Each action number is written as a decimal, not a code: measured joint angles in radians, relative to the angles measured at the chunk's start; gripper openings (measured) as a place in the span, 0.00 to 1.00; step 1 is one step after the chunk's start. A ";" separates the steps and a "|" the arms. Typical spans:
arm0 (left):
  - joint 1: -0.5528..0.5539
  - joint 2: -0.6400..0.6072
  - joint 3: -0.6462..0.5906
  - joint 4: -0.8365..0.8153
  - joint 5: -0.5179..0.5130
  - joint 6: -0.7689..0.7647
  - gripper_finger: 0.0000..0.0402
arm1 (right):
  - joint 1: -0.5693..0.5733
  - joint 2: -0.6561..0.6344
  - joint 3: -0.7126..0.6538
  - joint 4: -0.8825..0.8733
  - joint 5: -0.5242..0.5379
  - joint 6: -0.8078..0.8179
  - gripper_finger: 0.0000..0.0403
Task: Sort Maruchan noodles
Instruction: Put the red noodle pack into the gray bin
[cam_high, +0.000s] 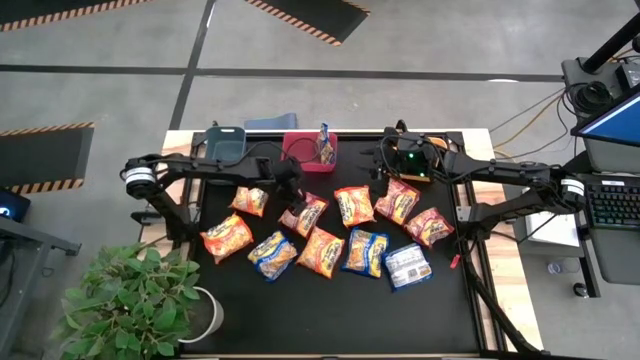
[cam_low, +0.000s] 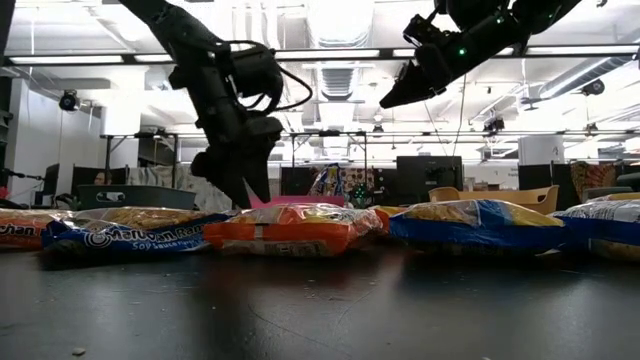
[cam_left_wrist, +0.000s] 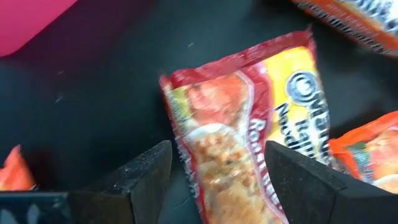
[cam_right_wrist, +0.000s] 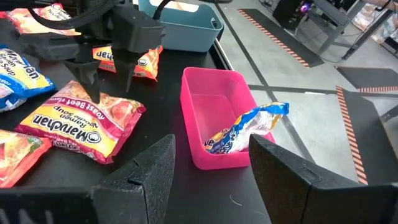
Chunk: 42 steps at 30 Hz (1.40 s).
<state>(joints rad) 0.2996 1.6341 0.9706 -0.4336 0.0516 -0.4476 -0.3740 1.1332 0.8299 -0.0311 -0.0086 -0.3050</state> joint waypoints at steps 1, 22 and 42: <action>0.000 0.000 -0.008 0.022 0.010 -0.003 0.60 | 0.000 0.000 0.000 0.000 0.000 0.001 0.48; -0.002 0.000 -0.182 0.286 0.018 -0.110 0.46 | 0.000 0.000 -0.003 0.002 0.000 0.016 0.48; -0.004 -0.118 -0.148 0.270 0.006 -0.041 0.02 | 0.000 0.000 -0.003 -0.009 0.000 0.016 0.48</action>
<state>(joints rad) 0.2952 1.5157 0.8223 -0.1637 0.0577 -0.4883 -0.3740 1.1332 0.8265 -0.0404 -0.0086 -0.2893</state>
